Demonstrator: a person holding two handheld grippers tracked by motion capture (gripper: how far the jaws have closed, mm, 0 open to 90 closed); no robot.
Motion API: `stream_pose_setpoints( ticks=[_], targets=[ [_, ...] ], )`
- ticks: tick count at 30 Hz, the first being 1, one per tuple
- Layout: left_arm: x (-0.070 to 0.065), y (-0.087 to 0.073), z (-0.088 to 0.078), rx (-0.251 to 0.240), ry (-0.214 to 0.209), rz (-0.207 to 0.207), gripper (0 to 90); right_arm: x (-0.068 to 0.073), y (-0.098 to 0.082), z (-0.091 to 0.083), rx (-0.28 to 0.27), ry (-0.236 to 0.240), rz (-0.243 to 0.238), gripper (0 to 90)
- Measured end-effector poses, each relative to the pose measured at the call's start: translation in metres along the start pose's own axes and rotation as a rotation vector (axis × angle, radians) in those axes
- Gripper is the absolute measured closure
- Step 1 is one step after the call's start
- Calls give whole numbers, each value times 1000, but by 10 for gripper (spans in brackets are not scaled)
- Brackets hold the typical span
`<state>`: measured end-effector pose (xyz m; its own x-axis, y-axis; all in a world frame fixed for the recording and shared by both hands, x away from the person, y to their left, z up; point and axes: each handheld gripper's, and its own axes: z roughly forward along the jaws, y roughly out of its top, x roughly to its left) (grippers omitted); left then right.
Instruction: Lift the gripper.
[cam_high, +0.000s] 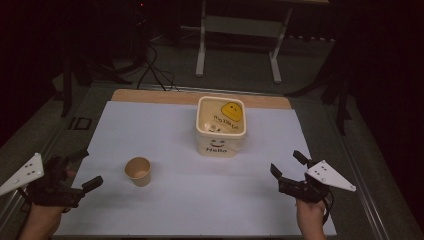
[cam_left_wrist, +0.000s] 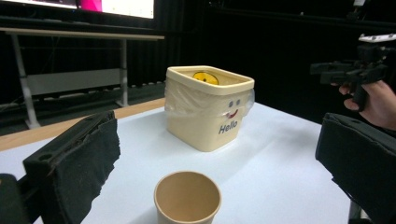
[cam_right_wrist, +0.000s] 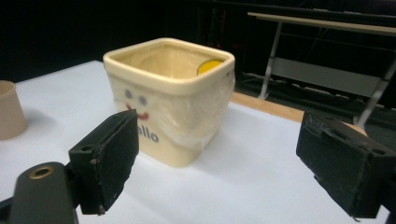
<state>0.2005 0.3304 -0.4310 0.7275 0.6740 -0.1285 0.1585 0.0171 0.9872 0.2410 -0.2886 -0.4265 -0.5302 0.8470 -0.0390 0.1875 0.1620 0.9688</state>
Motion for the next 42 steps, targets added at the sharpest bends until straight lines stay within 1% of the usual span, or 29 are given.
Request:
stream_pose_setpoints(
  ticks=[1,2,4,6,7,9,11,12,15,17,18,20,23,24,25,26,27,28,29,30,31,34,35,36,37,38,40,41,42],
  targets=[
    [1,0,0,-4,-11,-4,5,-1,0,-1,-6,8,11,131],
    [1,0,0,-4,-11,-4,5,-2,0,-1,-13,4,23,131],
    [3,0,0,-4,-12,-10,5,-1,2,-2,-20,2,19,131],
    [2,0,1,14,-17,2,5,0,5,-4,-38,-6,-3,131],
    [2,0,2,21,-27,1,5,0,6,-5,-44,-3,-2,131],
    [1,0,2,29,-24,5,5,-1,7,-6,-49,0,4,131],
    [1,1,4,58,-33,19,5,-1,9,-7,-52,3,5,131],
    [1,2,4,58,-36,19,6,-1,10,-7,-49,8,5,131],
    [1,11,5,75,-59,20,6,-1,11,-6,-43,5,2,131],
    [1,19,6,98,-61,48,6,-2,11,-6,-44,15,14,130],
    [1,22,7,100,-67,49,6,-2,11,-6,-41,16,16,131],
    [2,30,8,110,-72,66,6,-3,12,-6,-41,26,21,131],
    [2,43,12,138,-84,90,12,-3,12,-5,-34,39,26,131],
    [2,43,12,138,-84,90,12,-3,12,-5,-34,39,26,131],
    [3,53,18,161,-102,100,12,-3,12,-4,-30,48,22,131],
    [3,57,20,167,-100,106,12,-3,11,-3,-30,53,24,130],
    [3,57,20,167,-100,106,12,-3,11,-3,-30,53,24,130],
    [3,64,25,187,-114,121,12,-3,12,-3,-29,56,27,130],
    [3,64,25,187,-114,121,12,-3,12,-3,-29,56,27,130],
    [2,70,30,207,-132,131,12,-3,12,-3,-29,64,28,130],
    [2,70,30,207,-132,131,12,-3,12,-3,-29,64,28,130],
    [0,78,38,251,-154,152,13,-3,12,-3,-27,71,30,130],
    [-2,80,41,269,-161,166,13,-3,12,-3,-26,71,30,130],
    [-2,80,41,269,-161,166,13,-3,12,-3,-26,71,30,130],
    [-5,84,47,291,-175,184,12,-3,11,-2,-24,76,32,130],
    [-6,86,50,305,-188,187,12,-3,11,-2,-24,76,32,130],
    [-7,87,54,325,-195,203,13,-3,11,-2,-24,80,32,130],
    [-8,88,58,338,-210,206,13,-3,11,-2,-24,81,33,130],
    [-9,88,60,344,-208,214,12,-2,11,-2,-23,80,31,130]
  ],
)
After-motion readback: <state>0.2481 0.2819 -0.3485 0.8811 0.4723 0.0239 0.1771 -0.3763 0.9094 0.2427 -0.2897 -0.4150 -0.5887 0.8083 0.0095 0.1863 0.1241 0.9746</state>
